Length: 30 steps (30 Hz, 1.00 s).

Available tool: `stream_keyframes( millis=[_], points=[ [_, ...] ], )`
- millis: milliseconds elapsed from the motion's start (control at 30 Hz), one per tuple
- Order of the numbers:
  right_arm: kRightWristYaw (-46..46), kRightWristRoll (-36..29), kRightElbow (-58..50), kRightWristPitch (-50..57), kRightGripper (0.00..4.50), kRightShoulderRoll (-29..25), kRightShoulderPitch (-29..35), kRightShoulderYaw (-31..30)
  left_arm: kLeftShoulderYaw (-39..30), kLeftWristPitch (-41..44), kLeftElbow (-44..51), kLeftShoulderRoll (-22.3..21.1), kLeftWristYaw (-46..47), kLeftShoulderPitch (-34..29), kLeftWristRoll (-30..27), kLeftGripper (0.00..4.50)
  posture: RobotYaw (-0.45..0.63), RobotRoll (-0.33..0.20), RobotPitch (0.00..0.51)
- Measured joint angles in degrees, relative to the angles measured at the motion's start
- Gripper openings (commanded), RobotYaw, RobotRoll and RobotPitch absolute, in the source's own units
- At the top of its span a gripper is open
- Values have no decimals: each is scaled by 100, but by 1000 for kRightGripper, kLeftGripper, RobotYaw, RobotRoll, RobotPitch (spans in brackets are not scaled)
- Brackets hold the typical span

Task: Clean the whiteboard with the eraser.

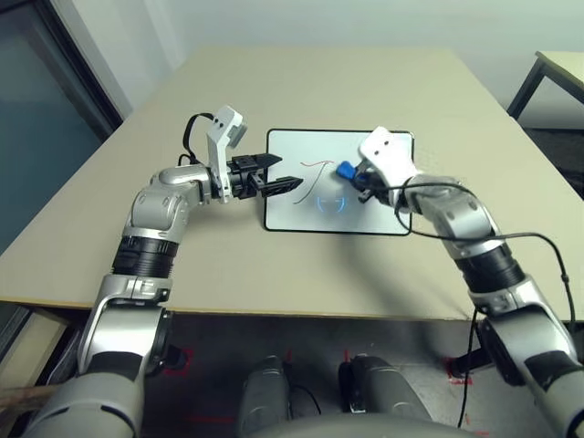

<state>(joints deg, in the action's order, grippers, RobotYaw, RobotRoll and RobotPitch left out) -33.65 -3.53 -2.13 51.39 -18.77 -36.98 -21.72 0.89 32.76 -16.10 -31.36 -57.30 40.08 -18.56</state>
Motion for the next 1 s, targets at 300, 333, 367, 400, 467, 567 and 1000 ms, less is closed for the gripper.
stream_keyframes(
  millis=[300, 333, 367, 400, 467, 567, 1000],
  points=[
    [306, 127, 988, -780, 588, 197, -928, 228, 2, 61, 71, -37, 5, -2, -12, 4500, -90, 0, 62],
    [504, 203, 1337, -998, 588, 196, -1235, 450, 2, 74, 89, -40, 6, -4, -16, 4500, -89, 0, 63],
    [606, 245, 1503, -1116, 588, 178, -1370, 579, 0, 85, 100, -47, 6, -10, -21, 4500, -89, 0, 64],
    [647, 272, 1648, -1214, 587, 171, -1451, 656, -2, 105, 113, -72, 9, -22, -26, 4500, -89, 0, 64],
    [657, 315, 1767, -1341, 587, 205, -1449, 688, -4, 139, 140, -109, 30, -35, -46, 4500, -88, 0, 67],
    [451, 325, 1319, -1168, 587, 225, -1152, 537, -4, 181, 217, -115, 50, -53, -90, 4500, -88, 0, 73],
    [111, 312, 242, -30, 587, 236, -581, 7, -4, 303, 371, -144, 139, -147, -195, 4500, -96, 0, 81]
  ],
)
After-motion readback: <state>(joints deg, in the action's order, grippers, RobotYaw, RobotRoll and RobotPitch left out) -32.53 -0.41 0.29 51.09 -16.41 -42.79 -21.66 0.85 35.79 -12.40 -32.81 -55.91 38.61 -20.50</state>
